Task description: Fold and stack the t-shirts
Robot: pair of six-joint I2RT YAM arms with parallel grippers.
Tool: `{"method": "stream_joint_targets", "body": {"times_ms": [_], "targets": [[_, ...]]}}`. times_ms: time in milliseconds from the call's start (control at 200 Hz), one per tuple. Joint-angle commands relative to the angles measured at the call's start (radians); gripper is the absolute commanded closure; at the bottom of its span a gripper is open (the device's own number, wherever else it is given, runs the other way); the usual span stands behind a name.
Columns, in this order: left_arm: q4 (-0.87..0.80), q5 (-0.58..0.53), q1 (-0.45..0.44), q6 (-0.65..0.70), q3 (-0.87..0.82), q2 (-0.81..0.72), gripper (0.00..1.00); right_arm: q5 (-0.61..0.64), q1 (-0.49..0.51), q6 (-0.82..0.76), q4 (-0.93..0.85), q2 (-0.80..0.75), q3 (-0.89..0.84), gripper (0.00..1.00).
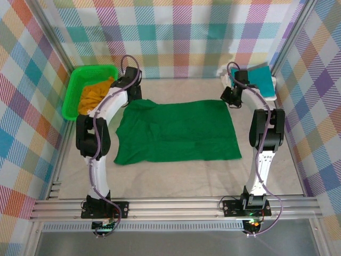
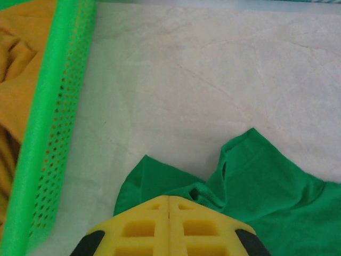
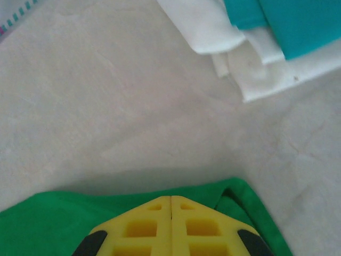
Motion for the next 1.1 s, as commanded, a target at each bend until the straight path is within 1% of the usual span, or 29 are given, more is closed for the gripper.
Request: {"method": "stream_joint_targets", "body": {"times_ms": [0,85,215,390,470,575,665,745,795,910,1040,1095], "targets": [[0.102,-0.04,0.009,0.039,-0.087,-0.082,1.0,-0.016,-0.011,0.02,0.047,-0.054,-0.02,1.0],[0.079,-0.052,0.01,0.058,-0.065,-0.086,1.0,-0.037,-0.02,0.022,0.039,-0.05,0.0,1.0],[0.066,-0.023,0.001,0.067,-0.034,-0.125,1.0,-0.041,-0.02,0.022,0.039,-0.083,0.012,1.0],[0.027,-0.013,-0.016,0.068,-0.043,-0.178,1.0,-0.031,-0.02,0.013,0.043,-0.141,-0.032,1.0],[0.023,-0.025,-0.029,0.056,-0.094,-0.216,1.0,-0.019,-0.021,0.016,0.055,-0.175,-0.091,1.0],[0.031,-0.039,-0.036,0.014,-0.205,-0.29,1.0,0.011,-0.024,0.034,0.08,-0.23,-0.189,1.0],[0.036,-0.075,-0.04,-0.03,-0.305,-0.355,1.0,0.029,-0.032,0.056,0.099,-0.276,-0.277,1.0],[0.04,-0.119,-0.041,-0.057,-0.385,-0.397,1.0,0.034,-0.036,0.063,0.096,-0.298,-0.322,1.0],[0.04,-0.124,-0.041,-0.062,-0.421,-0.409,1.0,0.031,-0.035,0.062,0.099,-0.305,-0.345,1.0],[0.026,-0.136,-0.041,-0.067,-0.453,-0.404,1.0,0.031,-0.038,0.062,0.087,-0.295,-0.348,1.0],[-0.012,-0.18,-0.043,-0.067,-0.432,-0.407,1.0,0.034,-0.04,0.065,0.073,-0.304,-0.328,1.0],[-0.022,-0.18,-0.043,-0.061,-0.427,-0.425,1.0,0.036,-0.04,0.061,0.066,-0.32,-0.321,1.0]]}}
